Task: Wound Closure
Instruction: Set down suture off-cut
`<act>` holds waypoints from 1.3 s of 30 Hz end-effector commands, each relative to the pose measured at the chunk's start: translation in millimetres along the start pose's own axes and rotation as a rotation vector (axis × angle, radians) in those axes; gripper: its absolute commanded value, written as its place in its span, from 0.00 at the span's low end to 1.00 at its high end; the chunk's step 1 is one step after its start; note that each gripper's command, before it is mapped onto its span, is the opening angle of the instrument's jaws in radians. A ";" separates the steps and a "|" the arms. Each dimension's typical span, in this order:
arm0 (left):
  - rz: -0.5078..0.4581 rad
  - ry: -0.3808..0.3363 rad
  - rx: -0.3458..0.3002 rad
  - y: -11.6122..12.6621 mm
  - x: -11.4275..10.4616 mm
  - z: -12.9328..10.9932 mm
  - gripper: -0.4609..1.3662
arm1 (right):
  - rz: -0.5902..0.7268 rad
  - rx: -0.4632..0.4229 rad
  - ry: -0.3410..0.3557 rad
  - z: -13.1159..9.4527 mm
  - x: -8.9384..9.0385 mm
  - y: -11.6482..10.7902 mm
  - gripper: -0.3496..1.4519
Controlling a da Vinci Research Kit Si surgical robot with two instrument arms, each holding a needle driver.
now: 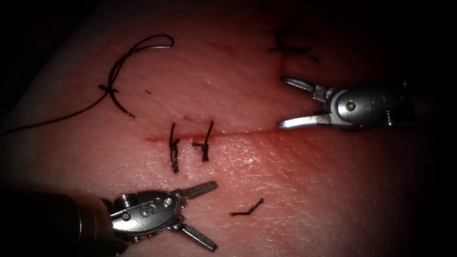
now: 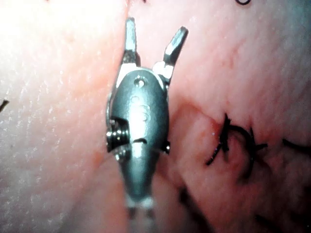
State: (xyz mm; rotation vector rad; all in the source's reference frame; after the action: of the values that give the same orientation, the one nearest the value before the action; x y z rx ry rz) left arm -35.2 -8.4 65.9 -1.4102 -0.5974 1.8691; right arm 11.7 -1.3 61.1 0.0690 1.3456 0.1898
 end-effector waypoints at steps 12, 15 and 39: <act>0.053 -0.005 -0.007 0.9 3.2 -4.7 0.76 | 0.000 0.015 -0.017 0.0 -0.1 0.0 0.89; 0.084 -0.008 -0.006 1.0 5.1 -5.5 0.76 | -0.001 0.024 -0.029 0.0 0.0 -0.1 0.90; 0.402 -0.040 0.229 -3.0 13.1 -7.7 0.56 | -0.004 0.102 -0.107 -1.0 2.6 -2.9 0.89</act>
State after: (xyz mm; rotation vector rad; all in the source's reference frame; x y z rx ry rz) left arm -29.0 3.1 57.5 -1.4084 -0.1007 2.1995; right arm 11.5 -3.9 57.9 0.1541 1.2477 0.1165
